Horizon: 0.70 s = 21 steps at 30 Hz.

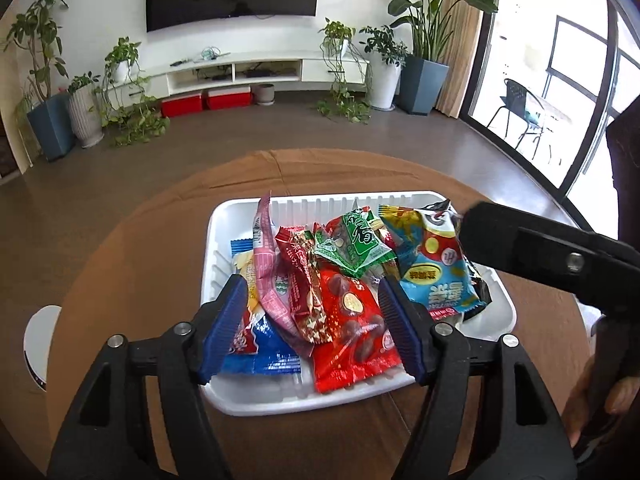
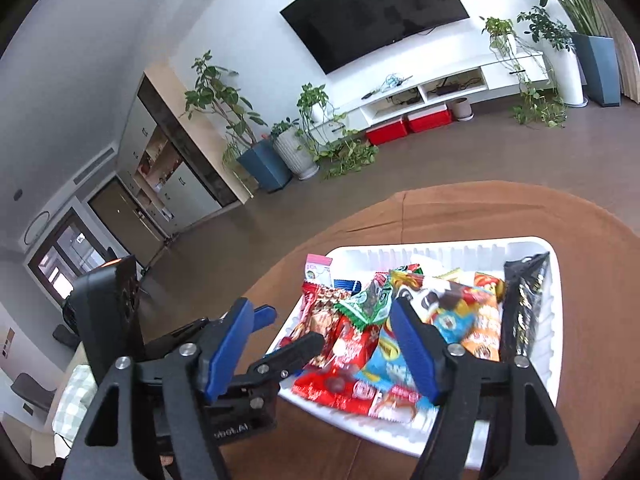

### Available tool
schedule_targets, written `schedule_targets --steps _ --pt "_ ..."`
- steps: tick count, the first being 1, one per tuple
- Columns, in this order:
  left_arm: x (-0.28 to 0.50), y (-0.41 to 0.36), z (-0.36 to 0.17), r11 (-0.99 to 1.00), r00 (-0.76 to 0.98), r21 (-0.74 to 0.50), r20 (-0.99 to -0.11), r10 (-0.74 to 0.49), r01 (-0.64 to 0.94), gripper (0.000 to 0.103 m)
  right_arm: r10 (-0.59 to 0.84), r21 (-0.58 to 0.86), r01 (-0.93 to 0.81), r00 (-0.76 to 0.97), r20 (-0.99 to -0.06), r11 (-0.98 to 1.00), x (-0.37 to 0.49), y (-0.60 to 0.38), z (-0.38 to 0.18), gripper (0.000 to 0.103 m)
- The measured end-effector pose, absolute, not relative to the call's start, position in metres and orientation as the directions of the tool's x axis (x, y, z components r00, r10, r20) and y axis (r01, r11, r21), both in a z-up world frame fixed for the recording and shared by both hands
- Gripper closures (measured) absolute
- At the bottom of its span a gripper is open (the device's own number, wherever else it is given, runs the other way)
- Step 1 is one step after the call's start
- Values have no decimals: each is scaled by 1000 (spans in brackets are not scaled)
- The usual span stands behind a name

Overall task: Organize snacks
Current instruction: 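Open both tools in the tray and lift them away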

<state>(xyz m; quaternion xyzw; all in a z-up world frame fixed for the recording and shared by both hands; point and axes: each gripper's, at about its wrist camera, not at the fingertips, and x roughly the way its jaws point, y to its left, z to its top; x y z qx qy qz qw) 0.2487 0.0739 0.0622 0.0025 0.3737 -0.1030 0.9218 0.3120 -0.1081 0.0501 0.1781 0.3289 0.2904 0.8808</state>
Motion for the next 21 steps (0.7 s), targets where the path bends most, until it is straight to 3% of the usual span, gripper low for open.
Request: schedule_targets --steps 10,14,21 --pt "186 67 82 986 757 -30 -637 -146 165 17 569 432 -395 707 -421 811 234 -133 77 1" --pt "155 61 90 986 766 -8 -628 -137 169 8 499 355 -371 765 -406 858 195 -140 86 0" --pt "108 46 108 984 795 29 -593 -123 175 8 424 299 -324 823 -379 897 139 -150 92 0"
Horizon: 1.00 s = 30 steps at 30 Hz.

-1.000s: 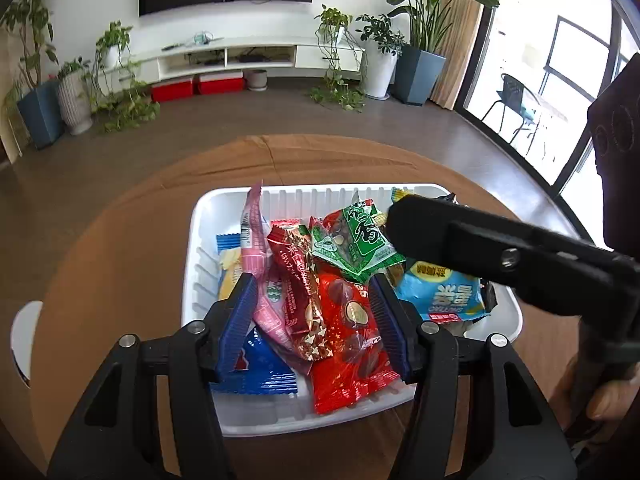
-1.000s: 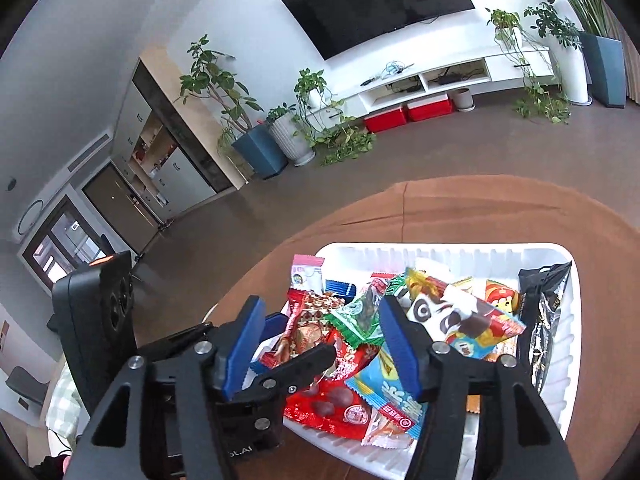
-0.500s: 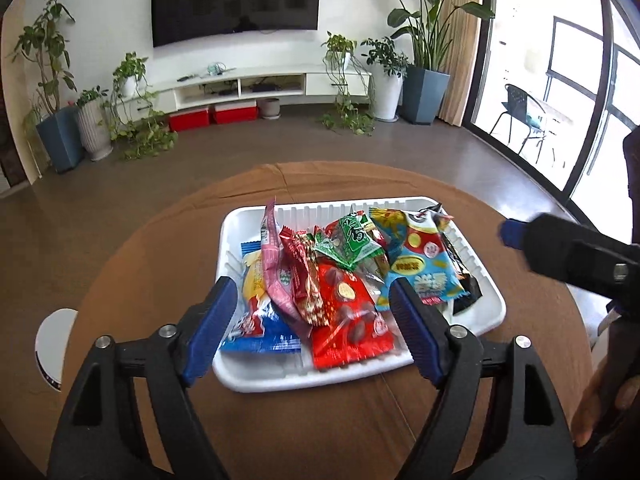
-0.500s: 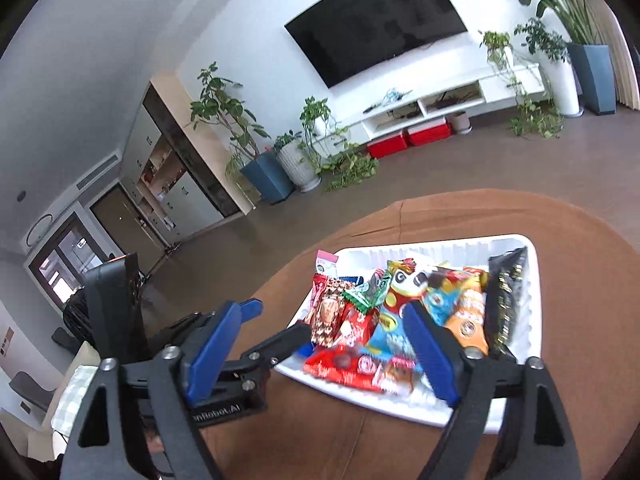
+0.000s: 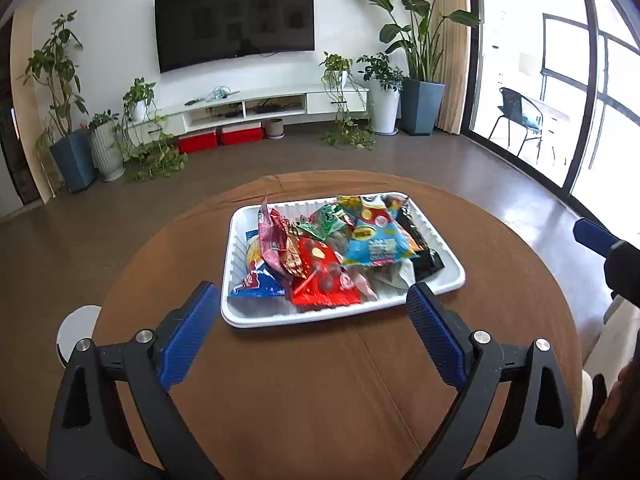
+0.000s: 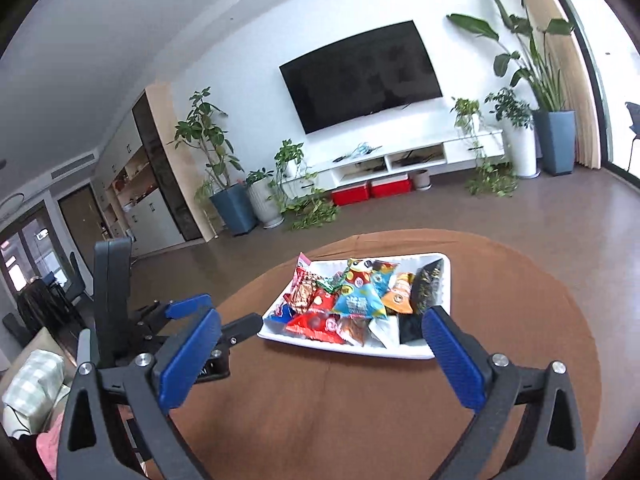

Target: Organize snacks

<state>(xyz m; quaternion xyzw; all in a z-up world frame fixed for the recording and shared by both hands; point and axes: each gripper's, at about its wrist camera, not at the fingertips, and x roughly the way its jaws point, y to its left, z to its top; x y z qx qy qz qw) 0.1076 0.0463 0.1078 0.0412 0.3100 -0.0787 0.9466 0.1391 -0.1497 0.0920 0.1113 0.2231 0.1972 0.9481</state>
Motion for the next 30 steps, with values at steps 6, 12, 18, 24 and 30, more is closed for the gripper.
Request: schedule_targets --steps 6,12,18,24,30 --pt "74 37 114 983 807 56 -579 -112 176 8 392 257 -313 844 -366 914 107 -147 93 0" --pt "48 34 117 982 813 67 -572 -105 174 8 395 276 -309 847 -356 910 95 -148 91 0" --pt "29 33 122 982 819 73 -565 -102 173 8 395 280 -307 848 -353 910 91 -149 90 0" --pt "25 35 126 982 823 82 -560 -96 171 8 399 273 -316 851 -342 908 83 -149 92 0" --pt "21 36 127 982 824 84 -559 -94 169 7 402 274 -318 849 -344 908 84 -146 91 0"
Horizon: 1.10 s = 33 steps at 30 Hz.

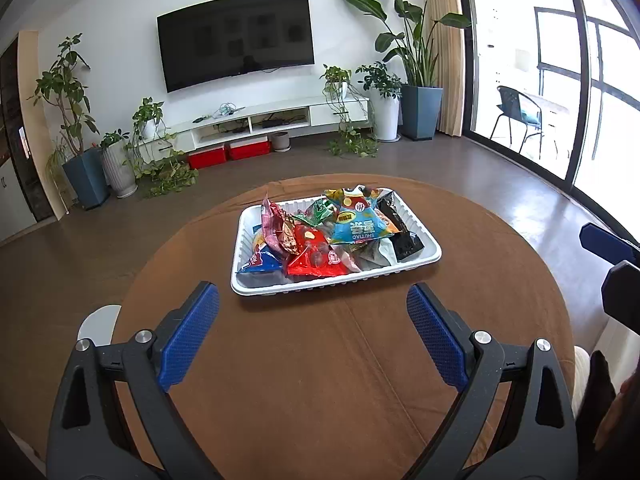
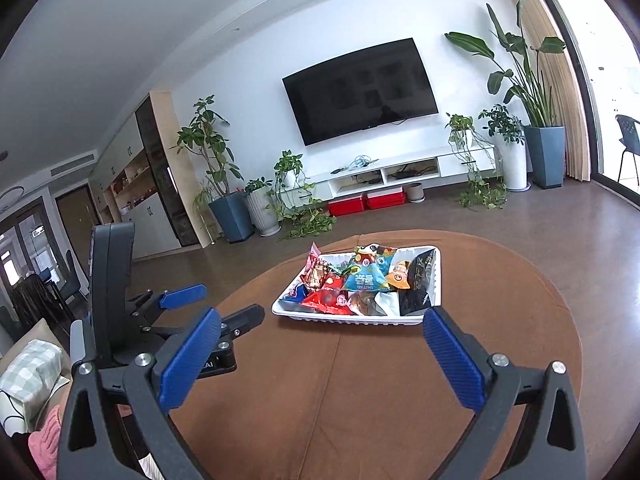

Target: Organize snacks

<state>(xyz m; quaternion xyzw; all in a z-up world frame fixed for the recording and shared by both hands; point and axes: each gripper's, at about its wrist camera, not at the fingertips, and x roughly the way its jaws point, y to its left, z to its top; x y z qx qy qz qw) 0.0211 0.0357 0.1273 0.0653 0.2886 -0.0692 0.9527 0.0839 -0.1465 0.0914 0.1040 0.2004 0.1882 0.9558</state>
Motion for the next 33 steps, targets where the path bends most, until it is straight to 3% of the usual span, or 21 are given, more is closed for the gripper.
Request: schedule_targets --steps 18,33 --pt "17 36 132 984 827 82 -556 -85 157 7 405 282 -318 847 -344 905 82 -145 90 0" --pt "5 19 127 976 856 192 -517 11 103 1 421 310 -317 827 -372 896 77 -133 73 0"
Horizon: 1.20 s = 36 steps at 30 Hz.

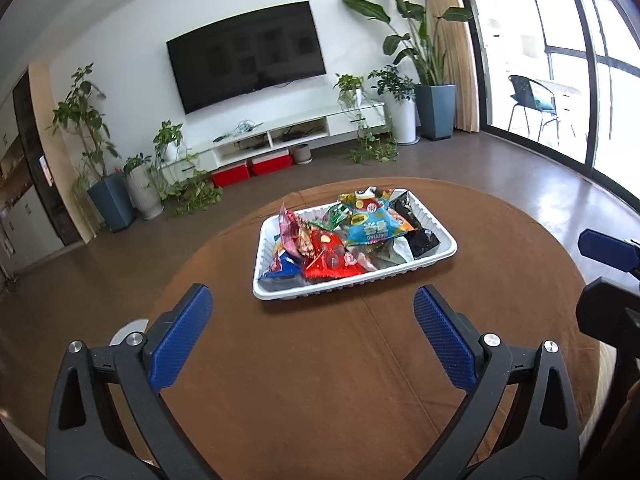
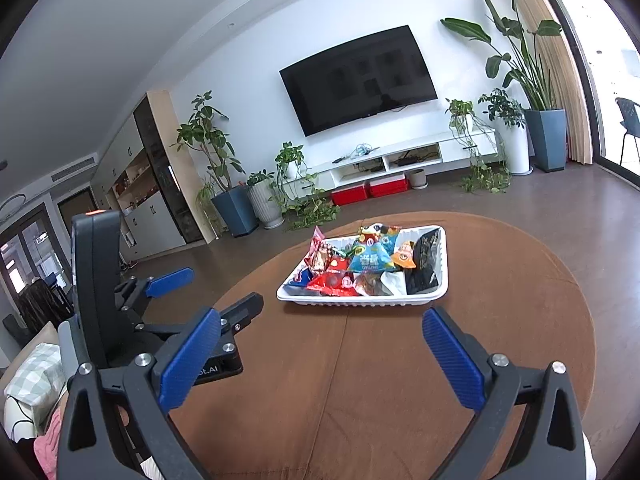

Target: Organize snacks

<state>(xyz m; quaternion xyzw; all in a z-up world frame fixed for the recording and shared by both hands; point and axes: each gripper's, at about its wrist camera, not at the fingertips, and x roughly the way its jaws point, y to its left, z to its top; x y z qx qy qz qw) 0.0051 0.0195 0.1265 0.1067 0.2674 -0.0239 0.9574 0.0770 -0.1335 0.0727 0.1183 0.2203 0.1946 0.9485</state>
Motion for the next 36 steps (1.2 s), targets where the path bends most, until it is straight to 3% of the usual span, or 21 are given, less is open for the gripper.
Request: schedule_targets --steps 9,25,36 --pt "11 40 110 997 807 57 -590 -13 59 1 429 335 -307 811 -397 891 73 -137 62 0" --pt "2 34 97 991 830 118 -558 13 64 1 434 353 -295 789 -434 888 68 -136 47 0" --pt "1 45 87 996 825 67 -564 -15 64 1 439 371 -285 779 -448 884 69 -140 41 0"
